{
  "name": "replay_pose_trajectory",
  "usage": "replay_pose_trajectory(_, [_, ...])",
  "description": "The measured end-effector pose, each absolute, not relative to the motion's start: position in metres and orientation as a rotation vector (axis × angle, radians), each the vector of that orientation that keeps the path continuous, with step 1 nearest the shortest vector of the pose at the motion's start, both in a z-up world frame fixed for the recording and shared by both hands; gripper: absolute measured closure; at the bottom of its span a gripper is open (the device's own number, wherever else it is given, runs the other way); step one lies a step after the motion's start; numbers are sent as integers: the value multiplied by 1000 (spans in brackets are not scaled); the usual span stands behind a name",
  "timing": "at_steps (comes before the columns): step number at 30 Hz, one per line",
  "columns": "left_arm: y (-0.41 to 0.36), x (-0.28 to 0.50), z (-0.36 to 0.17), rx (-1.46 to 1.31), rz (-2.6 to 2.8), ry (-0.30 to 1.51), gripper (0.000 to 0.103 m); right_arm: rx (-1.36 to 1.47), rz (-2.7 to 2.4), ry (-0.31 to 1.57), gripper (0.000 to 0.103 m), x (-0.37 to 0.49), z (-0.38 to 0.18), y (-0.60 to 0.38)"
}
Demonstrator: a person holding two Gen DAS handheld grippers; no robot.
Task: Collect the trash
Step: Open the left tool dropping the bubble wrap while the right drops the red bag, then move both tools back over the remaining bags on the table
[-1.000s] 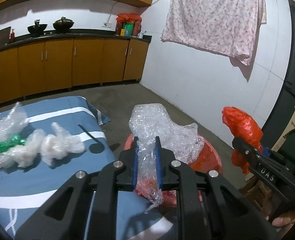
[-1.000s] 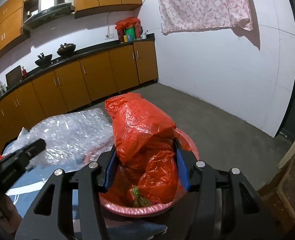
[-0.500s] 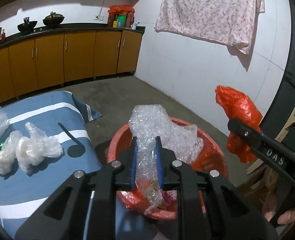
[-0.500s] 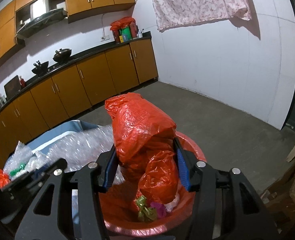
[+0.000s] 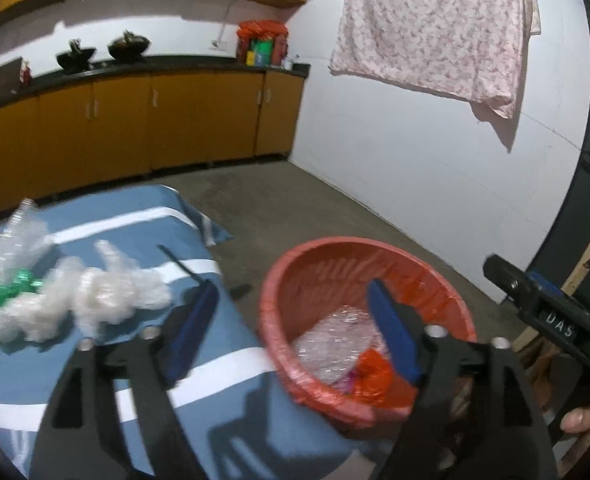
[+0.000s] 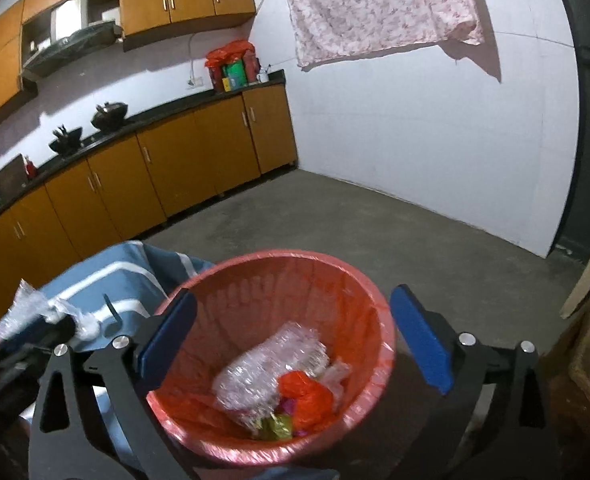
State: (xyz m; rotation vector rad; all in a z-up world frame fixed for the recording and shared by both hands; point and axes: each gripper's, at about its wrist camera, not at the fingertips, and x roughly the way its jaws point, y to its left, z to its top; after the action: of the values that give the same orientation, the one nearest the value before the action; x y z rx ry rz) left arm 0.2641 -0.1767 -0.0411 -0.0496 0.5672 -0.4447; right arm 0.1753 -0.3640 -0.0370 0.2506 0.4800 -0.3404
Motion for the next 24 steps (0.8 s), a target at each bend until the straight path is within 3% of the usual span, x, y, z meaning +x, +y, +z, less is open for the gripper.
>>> replay_pose_trajectory(8, [-122,228,-36,44,-326,508,5,221,-335,531,4,174,-42,-346])
replay_pose_trajectory(24, [76,198,-51,-29,144,516,4,145,-66,542,4,213,-33,-214])
